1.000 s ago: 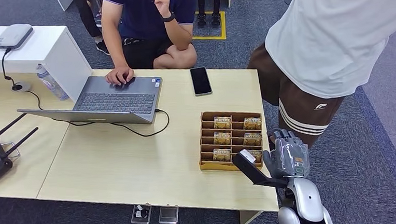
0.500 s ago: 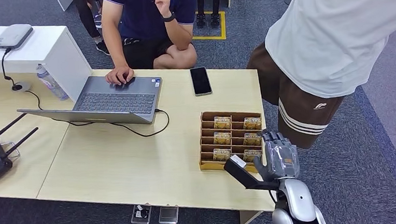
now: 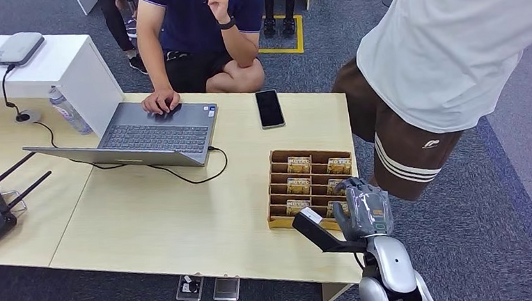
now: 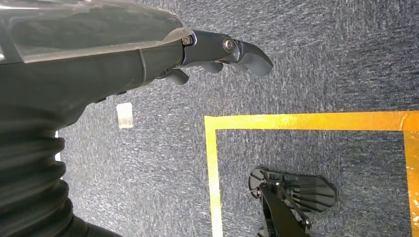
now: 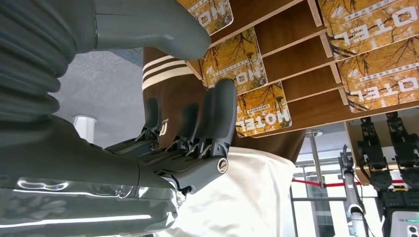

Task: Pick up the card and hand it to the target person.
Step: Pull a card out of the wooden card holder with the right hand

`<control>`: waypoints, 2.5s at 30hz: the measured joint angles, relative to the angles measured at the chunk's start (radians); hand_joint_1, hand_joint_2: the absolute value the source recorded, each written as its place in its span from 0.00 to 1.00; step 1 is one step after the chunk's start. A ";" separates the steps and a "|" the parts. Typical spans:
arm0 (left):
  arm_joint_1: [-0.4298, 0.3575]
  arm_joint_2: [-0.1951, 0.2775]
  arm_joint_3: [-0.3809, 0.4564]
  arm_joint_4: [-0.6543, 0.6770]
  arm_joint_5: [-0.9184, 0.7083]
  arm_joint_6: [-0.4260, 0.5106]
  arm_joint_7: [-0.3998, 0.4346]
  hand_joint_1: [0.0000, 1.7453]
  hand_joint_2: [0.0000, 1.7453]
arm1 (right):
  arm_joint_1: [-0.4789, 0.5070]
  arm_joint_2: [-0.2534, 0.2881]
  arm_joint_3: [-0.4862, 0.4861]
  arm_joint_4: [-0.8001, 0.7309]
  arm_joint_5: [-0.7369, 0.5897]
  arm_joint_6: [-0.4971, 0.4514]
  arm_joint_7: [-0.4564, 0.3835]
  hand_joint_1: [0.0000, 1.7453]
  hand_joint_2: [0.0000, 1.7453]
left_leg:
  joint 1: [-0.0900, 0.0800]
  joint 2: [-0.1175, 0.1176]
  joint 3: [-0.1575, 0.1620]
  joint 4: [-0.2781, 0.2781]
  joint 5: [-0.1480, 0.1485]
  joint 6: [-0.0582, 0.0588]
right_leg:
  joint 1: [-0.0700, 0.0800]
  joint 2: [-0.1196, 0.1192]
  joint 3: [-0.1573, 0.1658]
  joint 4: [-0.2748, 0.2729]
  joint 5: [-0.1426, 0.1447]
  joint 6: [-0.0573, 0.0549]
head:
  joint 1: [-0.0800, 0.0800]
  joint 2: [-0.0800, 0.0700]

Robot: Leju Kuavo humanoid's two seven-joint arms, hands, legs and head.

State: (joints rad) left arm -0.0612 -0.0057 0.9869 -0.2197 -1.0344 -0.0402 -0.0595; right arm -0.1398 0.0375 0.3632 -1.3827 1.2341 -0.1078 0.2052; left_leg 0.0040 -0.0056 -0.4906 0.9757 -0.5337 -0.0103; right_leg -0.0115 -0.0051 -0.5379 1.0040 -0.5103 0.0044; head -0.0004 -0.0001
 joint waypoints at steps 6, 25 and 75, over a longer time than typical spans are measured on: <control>0.000 0.000 0.000 0.000 -0.005 0.000 0.000 0.00 1.00 | -0.003 -0.001 0.000 0.005 -0.010 0.000 0.002 0.56 1.00 | 0.000 0.000 0.000 0.000 0.000 0.000 | 0.000 0.000 0.000 0.000 0.000 0.000 | 0.000 0.000; 0.000 0.000 0.001 0.000 -0.016 -0.002 0.000 0.00 1.00 | -0.003 -0.006 0.014 0.026 -0.017 0.012 0.004 0.59 1.00 | 0.000 0.000 0.000 0.000 0.000 0.000 | 0.000 0.000 0.000 0.000 0.000 0.000 | 0.000 0.000; 0.000 0.000 0.008 0.000 -0.032 -0.001 -0.006 0.00 1.00 | -0.010 -0.017 0.017 0.074 -0.037 0.015 0.013 0.54 1.00 | 0.000 0.000 0.000 0.000 0.000 0.000 | 0.000 0.000 0.000 0.000 0.000 0.000 | 0.000 0.000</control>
State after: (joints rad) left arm -0.0611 -0.0053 0.9950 -0.2197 -1.0662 -0.0416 -0.0650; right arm -0.1499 0.0208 0.3799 -1.3087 1.1969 -0.0927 0.2177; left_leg 0.0040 -0.0056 -0.4905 0.9757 -0.5337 -0.0103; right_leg -0.0115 -0.0051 -0.5379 1.0040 -0.5103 0.0044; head -0.0004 0.0000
